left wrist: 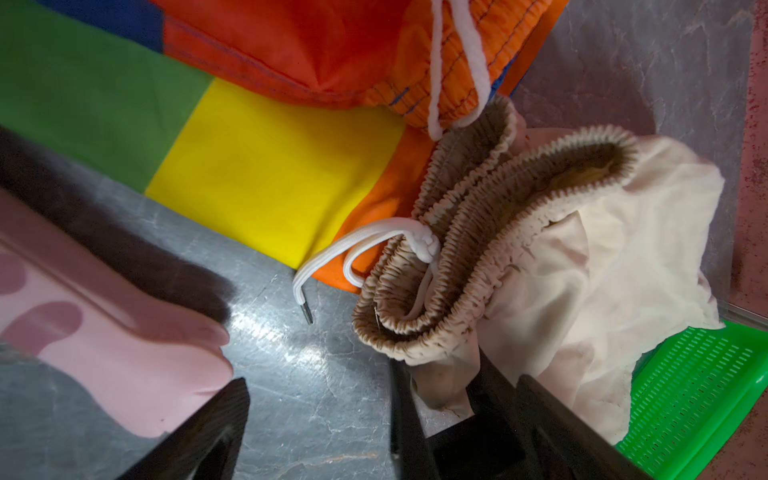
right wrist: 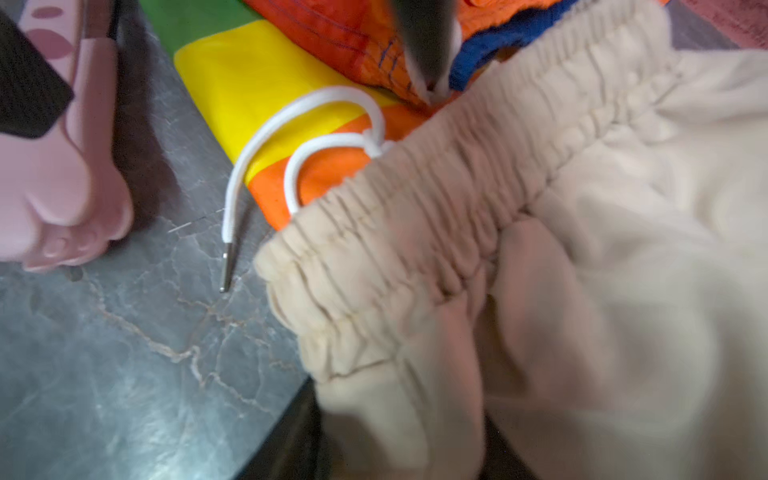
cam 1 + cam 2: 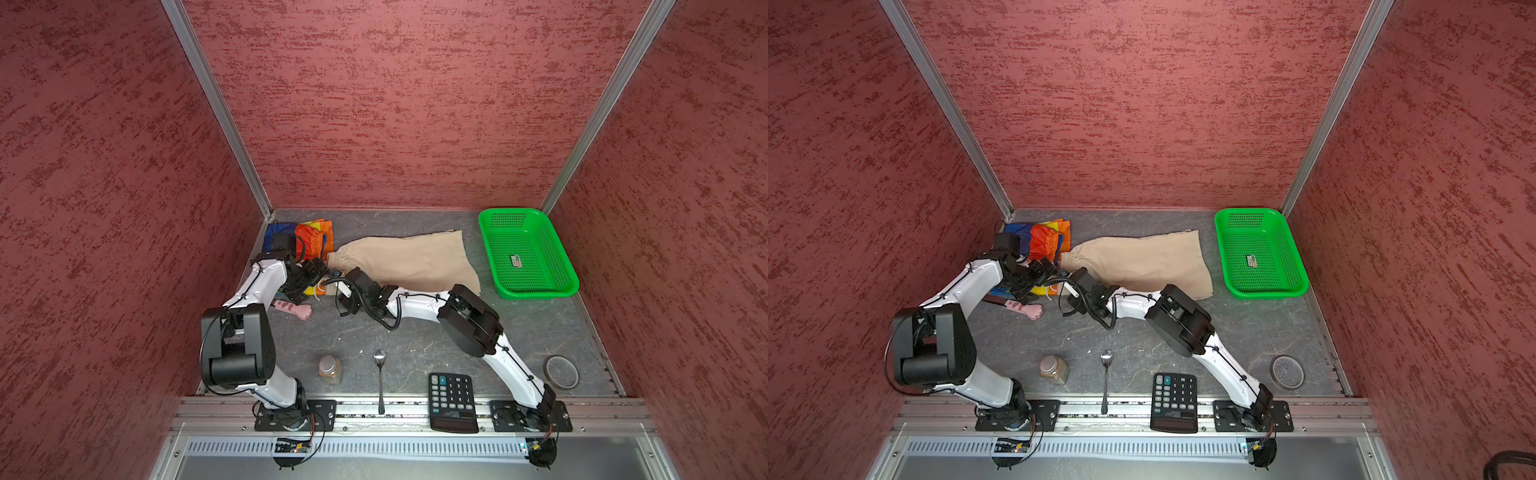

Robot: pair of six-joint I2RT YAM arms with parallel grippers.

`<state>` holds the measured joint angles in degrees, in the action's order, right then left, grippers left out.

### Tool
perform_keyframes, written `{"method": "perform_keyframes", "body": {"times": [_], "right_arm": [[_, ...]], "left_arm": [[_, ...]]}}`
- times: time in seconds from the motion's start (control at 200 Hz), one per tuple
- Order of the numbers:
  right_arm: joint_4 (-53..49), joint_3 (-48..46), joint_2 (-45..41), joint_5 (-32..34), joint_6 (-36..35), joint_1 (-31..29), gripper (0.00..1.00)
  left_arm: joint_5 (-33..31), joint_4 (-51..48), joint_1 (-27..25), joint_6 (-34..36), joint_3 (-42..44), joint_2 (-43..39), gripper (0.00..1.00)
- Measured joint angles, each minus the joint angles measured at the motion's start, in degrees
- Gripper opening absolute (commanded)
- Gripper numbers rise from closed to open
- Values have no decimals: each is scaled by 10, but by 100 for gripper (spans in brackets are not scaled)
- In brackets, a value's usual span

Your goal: Fold and stack the shorts

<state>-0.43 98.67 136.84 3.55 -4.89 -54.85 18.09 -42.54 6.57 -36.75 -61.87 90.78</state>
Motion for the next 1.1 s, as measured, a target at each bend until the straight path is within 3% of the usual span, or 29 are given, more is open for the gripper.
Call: {"method": "perform_keyframes", "body": {"times": [0.07,0.596,1.102], "right_arm": [[0,-1,0,-25,25,15,0],[136,-131,-35,-238,202,94,0],[220,-187,-41,-306,289,98,0]], "left_arm": [[2,11,-4,-1,5,10,100],[34,216,-90,-87,95,33,100],[9,387,-125,-188,152,25,97]]}}
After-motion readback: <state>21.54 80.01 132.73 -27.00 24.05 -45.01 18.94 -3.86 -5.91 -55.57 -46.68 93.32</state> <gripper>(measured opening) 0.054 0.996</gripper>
